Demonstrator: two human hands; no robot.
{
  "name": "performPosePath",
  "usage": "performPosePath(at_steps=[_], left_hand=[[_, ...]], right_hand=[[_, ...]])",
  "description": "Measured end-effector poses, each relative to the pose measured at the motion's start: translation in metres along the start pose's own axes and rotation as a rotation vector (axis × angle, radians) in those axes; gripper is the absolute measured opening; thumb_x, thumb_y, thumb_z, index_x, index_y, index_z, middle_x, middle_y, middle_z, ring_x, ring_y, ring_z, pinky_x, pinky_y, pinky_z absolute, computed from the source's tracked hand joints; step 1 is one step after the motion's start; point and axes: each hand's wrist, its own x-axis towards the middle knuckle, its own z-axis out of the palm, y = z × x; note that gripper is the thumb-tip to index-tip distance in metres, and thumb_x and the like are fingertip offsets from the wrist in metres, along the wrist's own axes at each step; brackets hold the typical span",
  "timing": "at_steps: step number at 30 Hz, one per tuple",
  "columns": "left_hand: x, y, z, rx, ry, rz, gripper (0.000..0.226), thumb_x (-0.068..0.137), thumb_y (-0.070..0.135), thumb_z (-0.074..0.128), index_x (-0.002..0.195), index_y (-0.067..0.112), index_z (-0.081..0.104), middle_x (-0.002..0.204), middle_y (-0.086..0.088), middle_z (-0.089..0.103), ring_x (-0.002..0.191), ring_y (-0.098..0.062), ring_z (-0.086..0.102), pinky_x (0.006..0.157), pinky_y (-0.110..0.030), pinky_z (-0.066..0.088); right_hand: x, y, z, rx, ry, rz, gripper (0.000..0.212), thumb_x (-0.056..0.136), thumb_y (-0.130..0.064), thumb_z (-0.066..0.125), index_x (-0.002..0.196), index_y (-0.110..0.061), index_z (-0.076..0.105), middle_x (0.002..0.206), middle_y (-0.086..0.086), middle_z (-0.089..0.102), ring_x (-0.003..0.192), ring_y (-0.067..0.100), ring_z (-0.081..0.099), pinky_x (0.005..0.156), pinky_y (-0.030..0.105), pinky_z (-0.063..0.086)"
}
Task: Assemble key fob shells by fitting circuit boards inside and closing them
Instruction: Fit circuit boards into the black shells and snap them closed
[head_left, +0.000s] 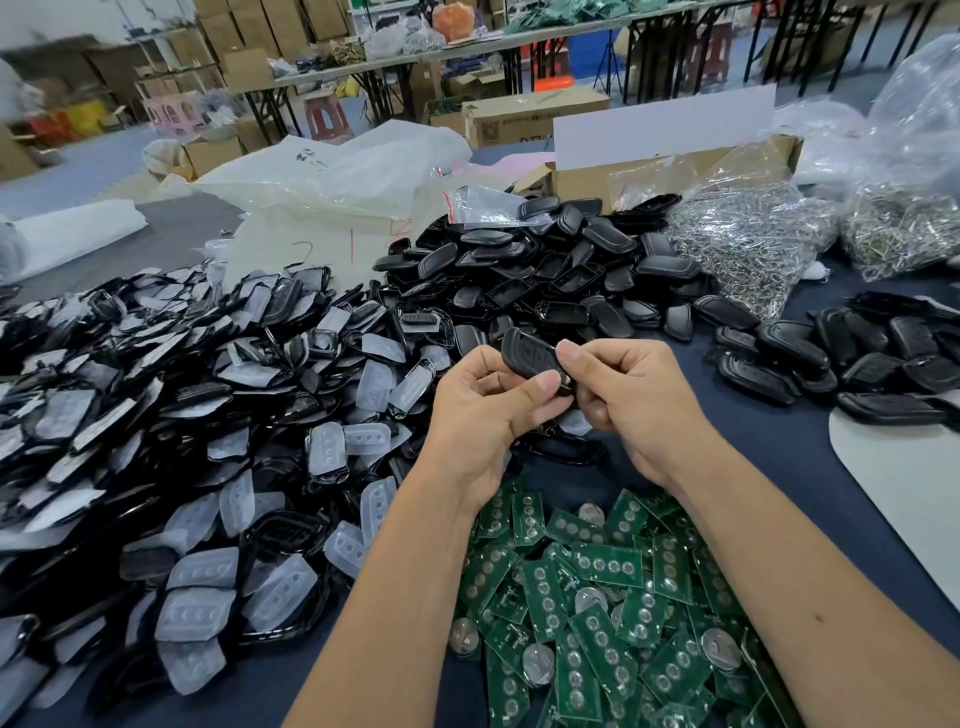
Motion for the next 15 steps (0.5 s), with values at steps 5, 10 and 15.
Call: performPosePath(at_steps=[5, 10, 15], left_hand=[[0.001, -0.003, 0.001, 0.01, 0.023, 0.012, 0.029, 0.067, 0.005, 0.083, 0.089, 0.002, 0.065, 0.091, -0.022, 0.064, 0.08, -0.026, 0.076, 0.071, -0.029, 0.063], [0.002, -0.003, 0.003, 0.029, 0.061, 0.013, 0.03, 0.067, 0.01, 0.084, 0.092, 0.001, 0.069, 0.086, -0.018, 0.067, 0.079, -0.025, 0.076, 0.072, -0.029, 0.063], [0.006, 0.002, 0.011, 0.068, 0.084, -0.011, 0.008, 0.088, 0.005, 0.076, 0.087, 0.003, 0.068, 0.074, -0.009, 0.072, 0.069, -0.017, 0.073, 0.069, -0.028, 0.063]], right_hand=[[-0.001, -0.003, 0.002, 0.039, 0.016, 0.002, 0.048, 0.1, -0.024, 0.068, 0.053, -0.019, 0.061, 0.053, 0.002, 0.04, 0.046, 0.014, 0.027, 0.043, 0.02, 0.023], [-0.002, -0.005, 0.003, 0.006, 0.071, -0.015, 0.045, 0.1, -0.023, 0.07, 0.056, -0.018, 0.062, 0.051, 0.001, 0.041, 0.042, 0.013, 0.028, 0.042, 0.019, 0.025], [-0.002, -0.007, 0.0, -0.004, 0.124, 0.012, 0.044, 0.101, -0.025, 0.069, 0.058, -0.015, 0.062, 0.053, 0.0, 0.046, 0.042, 0.012, 0.034, 0.04, 0.017, 0.027]])
